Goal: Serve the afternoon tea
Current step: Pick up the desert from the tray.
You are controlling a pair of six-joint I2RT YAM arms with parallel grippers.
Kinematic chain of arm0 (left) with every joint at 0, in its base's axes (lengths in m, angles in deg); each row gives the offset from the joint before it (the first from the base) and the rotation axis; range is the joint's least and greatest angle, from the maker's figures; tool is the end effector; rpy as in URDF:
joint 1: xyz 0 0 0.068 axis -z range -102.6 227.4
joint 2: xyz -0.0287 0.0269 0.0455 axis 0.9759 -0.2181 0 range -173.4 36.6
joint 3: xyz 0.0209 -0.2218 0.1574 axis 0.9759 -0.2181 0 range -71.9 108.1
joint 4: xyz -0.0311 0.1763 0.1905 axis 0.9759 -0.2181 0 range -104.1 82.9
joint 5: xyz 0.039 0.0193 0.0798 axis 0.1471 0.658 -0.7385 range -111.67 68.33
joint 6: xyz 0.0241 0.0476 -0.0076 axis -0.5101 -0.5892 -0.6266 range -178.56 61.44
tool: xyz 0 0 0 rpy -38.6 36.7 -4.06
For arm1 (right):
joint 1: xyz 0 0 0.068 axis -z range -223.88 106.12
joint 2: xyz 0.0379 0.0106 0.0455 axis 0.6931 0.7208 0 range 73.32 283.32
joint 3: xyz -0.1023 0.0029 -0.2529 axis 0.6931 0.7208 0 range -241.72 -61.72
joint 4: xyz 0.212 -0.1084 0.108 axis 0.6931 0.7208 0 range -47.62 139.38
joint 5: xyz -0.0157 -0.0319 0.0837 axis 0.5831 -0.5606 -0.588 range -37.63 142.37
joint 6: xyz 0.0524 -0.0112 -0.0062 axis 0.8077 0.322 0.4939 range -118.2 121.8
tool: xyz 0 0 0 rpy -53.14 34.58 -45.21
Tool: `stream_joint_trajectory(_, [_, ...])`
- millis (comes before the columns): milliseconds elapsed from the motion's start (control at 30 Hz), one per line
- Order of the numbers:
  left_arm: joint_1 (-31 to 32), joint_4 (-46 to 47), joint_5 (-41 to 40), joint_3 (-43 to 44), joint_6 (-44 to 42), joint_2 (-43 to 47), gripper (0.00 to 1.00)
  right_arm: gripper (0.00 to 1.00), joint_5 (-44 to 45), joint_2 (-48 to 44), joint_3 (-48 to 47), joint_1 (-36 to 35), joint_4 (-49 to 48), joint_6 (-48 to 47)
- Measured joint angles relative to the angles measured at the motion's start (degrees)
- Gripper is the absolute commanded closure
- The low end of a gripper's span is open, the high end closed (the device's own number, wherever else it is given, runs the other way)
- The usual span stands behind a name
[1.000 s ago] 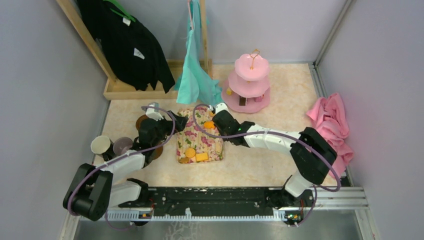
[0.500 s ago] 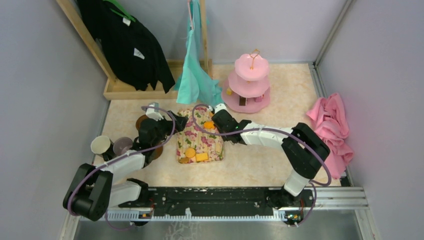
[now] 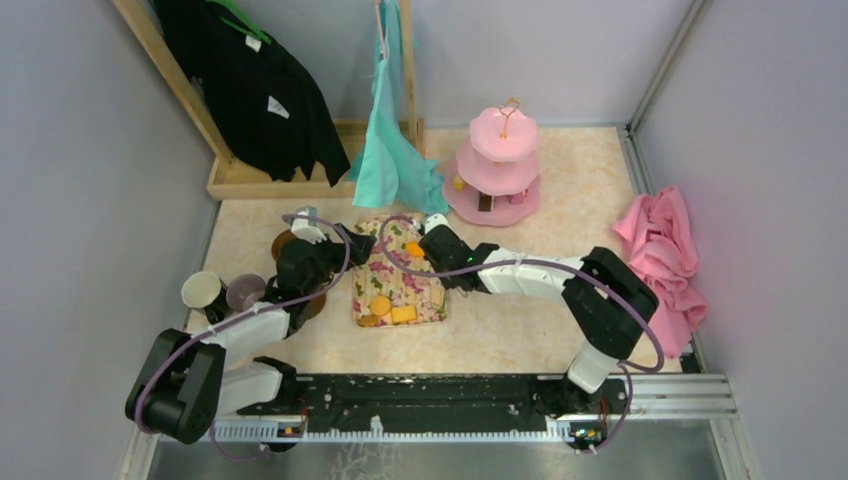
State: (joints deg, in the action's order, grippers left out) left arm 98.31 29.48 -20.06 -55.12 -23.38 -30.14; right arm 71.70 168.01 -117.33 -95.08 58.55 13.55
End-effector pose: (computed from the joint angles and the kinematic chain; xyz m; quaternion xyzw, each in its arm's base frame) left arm 0.2107 -0.0815 0.1817 -0.0888 0.7796 -0.3011 0.5419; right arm 0.2165 0.2505 0.1802 -0.2703 0.9025 0.0171 0.3348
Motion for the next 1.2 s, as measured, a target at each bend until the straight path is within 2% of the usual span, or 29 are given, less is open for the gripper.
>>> stream_joint_trajectory(333, [0.00,0.04,0.11,-0.02,0.24,0.50,0.04,0.74,0.11,-0.81,0.00,-3.67,1.66,1.42])
stream_joint_trajectory(700, [0.09,0.04,0.13,-0.04,0.76,1.07,0.04,0.74,1.44,-3.85,0.00,-4.44,3.52,3.48])
stream_joint_trajectory(1200, [0.61,0.28,0.35,-0.04,0.98,1.07,0.04,0.58,-1.90,-3.98,0.02,-5.79,3.32,8.44])
